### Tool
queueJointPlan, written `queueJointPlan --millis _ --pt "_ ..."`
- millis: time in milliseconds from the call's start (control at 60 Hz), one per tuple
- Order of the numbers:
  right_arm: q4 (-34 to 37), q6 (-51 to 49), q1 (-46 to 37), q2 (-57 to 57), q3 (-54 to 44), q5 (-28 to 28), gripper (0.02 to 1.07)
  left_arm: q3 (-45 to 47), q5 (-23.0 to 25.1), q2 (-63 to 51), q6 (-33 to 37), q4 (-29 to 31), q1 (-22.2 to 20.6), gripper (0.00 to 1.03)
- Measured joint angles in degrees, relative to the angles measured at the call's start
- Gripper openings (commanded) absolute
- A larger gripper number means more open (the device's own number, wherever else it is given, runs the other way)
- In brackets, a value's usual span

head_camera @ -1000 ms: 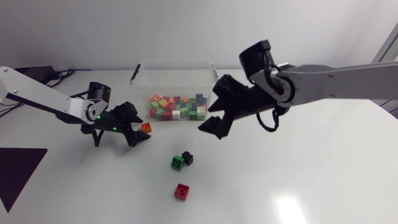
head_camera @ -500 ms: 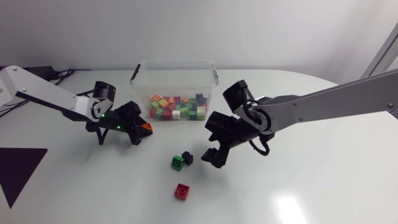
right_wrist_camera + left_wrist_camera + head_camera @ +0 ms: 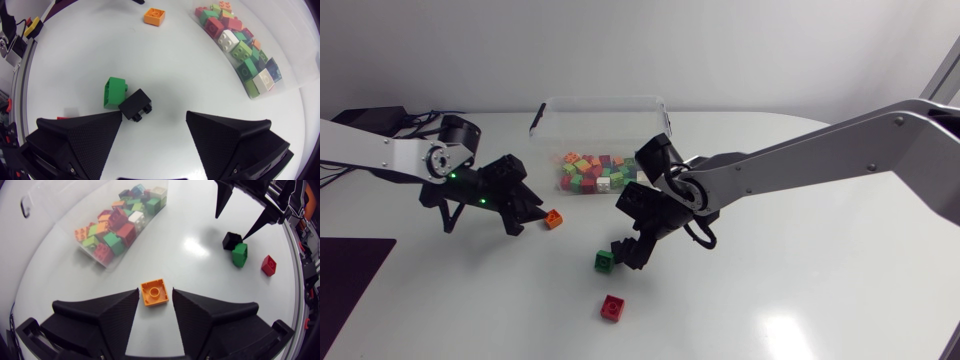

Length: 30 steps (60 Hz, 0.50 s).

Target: Place the duplo bricks in the container

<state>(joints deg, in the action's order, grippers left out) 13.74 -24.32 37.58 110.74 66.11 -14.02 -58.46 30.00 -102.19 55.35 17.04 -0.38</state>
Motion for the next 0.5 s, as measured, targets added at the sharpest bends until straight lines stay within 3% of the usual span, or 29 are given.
queueJointPlan --millis 183,317,367,400,500 --pt "1.31 1.90 1.22 2.38 2.58 1.99 0.93 1.25 0.00 8.22 0.00 1.53 -0.44 0.47" --pt "2.40 2.05 1.55 2.75 2.58 2.12 0.94 1.31 -0.26 7.41 -0.02 1.57 -1.97 0.48" --pt "2.38 2.03 1.51 2.73 2.58 2.12 0.95 1.01 -0.92 5.55 -0.37 1.99 -2.51 0.65" --pt "2.40 2.03 1.33 2.73 2.58 2.10 0.96 0.57 -1.97 4.13 -1.01 2.62 -2.84 0.71" --pt "2.38 1.88 0.83 2.01 1.92 2.05 0.96 -0.33 -6.71 -0.26 -3.17 3.30 -4.35 0.76"
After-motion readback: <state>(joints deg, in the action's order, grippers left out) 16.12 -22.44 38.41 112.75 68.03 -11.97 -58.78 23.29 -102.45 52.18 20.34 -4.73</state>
